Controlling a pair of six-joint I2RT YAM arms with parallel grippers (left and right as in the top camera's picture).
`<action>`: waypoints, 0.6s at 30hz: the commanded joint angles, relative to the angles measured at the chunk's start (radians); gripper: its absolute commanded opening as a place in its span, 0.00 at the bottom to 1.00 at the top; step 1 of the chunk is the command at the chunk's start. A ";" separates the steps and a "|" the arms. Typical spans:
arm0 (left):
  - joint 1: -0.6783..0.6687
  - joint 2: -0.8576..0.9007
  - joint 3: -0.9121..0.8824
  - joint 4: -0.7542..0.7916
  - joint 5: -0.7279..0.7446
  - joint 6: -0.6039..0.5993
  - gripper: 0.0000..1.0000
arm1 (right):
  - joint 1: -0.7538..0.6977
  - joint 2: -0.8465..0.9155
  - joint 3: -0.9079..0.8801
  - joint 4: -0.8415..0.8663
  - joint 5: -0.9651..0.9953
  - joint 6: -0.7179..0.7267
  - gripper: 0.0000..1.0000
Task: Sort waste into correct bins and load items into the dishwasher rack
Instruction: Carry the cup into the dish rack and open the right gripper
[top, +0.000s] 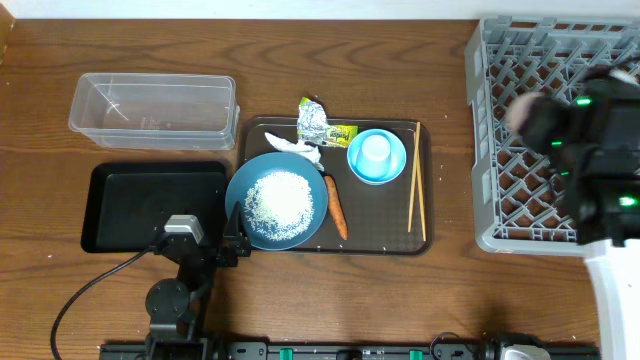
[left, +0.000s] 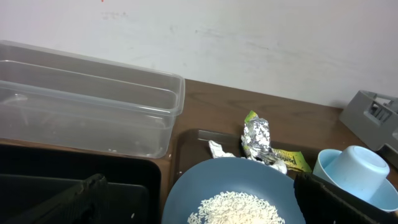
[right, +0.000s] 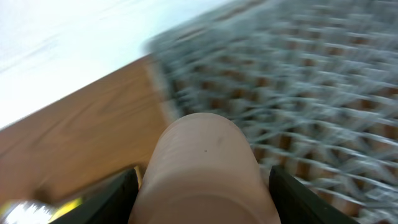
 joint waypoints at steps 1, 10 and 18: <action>-0.004 0.000 -0.018 -0.033 0.018 0.003 0.98 | -0.153 0.037 0.008 0.011 0.003 -0.034 0.57; -0.004 0.000 -0.018 -0.033 0.018 0.003 0.98 | -0.333 0.267 0.008 0.108 -0.098 -0.063 0.59; -0.004 0.000 -0.018 -0.033 0.018 0.003 0.98 | -0.338 0.358 0.008 0.135 -0.103 -0.124 0.86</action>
